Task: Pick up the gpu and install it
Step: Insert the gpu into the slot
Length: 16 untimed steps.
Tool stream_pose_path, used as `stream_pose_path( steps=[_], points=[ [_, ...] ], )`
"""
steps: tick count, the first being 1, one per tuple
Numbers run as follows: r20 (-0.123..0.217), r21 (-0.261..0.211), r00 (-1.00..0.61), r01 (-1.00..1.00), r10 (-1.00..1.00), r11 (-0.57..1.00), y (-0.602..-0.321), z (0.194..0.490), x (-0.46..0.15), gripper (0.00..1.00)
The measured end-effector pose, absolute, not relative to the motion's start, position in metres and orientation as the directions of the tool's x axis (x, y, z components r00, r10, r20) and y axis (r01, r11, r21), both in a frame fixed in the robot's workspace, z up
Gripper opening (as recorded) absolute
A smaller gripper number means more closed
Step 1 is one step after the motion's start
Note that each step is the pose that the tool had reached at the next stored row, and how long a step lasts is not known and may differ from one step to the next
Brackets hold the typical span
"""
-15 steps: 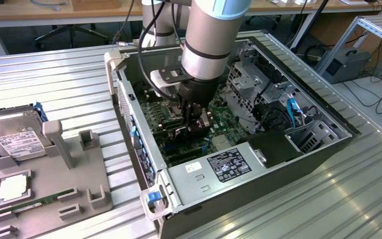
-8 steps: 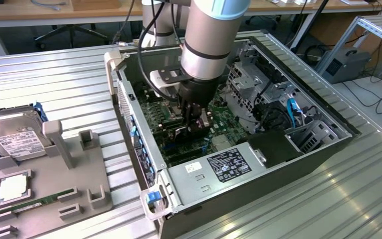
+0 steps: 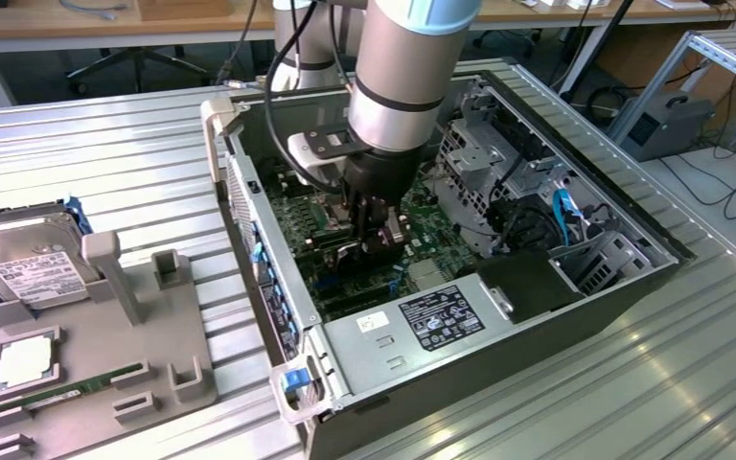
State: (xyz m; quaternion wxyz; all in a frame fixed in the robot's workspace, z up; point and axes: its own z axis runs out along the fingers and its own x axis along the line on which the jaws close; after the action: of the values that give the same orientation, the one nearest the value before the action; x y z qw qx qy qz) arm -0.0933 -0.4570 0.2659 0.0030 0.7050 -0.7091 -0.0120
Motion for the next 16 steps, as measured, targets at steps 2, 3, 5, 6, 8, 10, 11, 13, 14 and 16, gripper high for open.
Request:
stream_pose_path(
  steps=[2,3,5,6,8,10,11,13,14,16],
  points=[
    [-0.013,0.021,-0.006,-1.000,-1.000,0.005,-0.4570,0.2659,-0.0932,0.26],
    [-0.013,0.021,-0.006,-1.000,-1.000,0.005,-0.4570,0.2658,-0.0932,0.26],
    [-0.012,0.021,-0.006,-1.000,-1.000,0.005,-0.4572,0.2650,-0.0932,0.26],
    [-0.012,0.021,-0.006,-1.000,-1.000,0.005,-0.4572,0.2644,-0.0932,0.26],
    [-0.013,0.021,-0.005,-1.000,-1.000,0.005,-0.4571,0.2632,-0.0932,0.26],
    [-0.014,0.021,-0.006,-1.000,-1.000,0.005,-0.4571,0.2628,-0.0949,0.26],
    [-0.015,0.021,-0.005,-1.000,-1.000,0.005,-0.4572,0.2626,-0.0962,0.26],
    [-0.018,0.020,-0.006,-1.000,-1.000,0.005,-0.4571,0.2622,-0.0980,0.26],
    [-0.020,0.020,-0.005,-1.000,-1.000,0.005,-0.4571,0.2620,-0.0980,0.26],
    [-0.020,0.019,-0.006,-1.000,-1.000,0.005,-0.4572,0.2599,-0.0981,0.26]
  ],
)
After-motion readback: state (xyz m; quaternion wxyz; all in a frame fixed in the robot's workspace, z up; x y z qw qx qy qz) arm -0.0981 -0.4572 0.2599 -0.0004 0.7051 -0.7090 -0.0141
